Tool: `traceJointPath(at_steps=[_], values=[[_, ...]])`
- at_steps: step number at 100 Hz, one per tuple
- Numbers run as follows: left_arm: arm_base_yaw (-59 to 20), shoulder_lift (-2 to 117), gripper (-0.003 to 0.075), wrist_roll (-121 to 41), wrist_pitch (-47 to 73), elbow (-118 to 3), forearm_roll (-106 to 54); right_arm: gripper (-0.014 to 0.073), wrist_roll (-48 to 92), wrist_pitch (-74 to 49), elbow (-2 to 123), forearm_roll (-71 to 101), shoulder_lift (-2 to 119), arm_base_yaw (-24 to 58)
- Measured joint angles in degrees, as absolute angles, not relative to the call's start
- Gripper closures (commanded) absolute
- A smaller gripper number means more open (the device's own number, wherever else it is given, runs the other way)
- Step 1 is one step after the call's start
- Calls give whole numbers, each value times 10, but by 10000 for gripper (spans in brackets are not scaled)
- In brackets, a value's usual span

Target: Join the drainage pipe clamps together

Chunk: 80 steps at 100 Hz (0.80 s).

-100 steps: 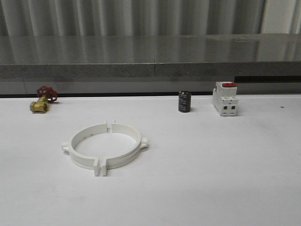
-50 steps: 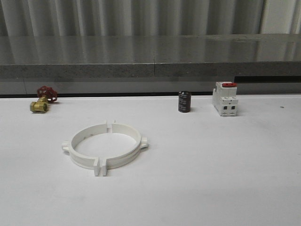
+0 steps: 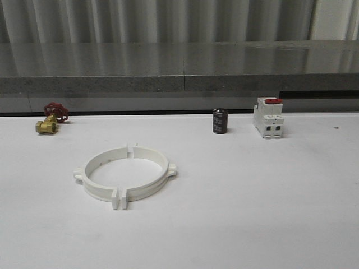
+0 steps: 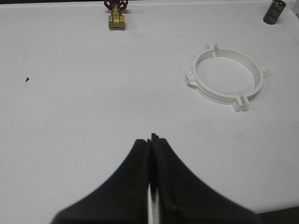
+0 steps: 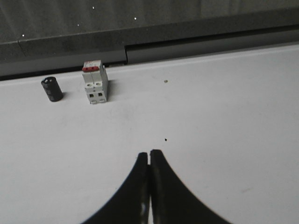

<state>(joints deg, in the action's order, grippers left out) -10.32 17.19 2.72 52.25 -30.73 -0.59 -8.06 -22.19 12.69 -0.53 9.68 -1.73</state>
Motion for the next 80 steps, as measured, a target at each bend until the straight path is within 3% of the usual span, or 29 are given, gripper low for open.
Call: traceJointPath(at_steps=[25, 80], values=[[-103, 172, 741, 27, 523, -307, -6, 654, -81, -94, -5, -5, 6, -17], [-103, 170, 741, 27, 523, -307, -6, 658, -81, -75, -15, -5, -6, -17]])
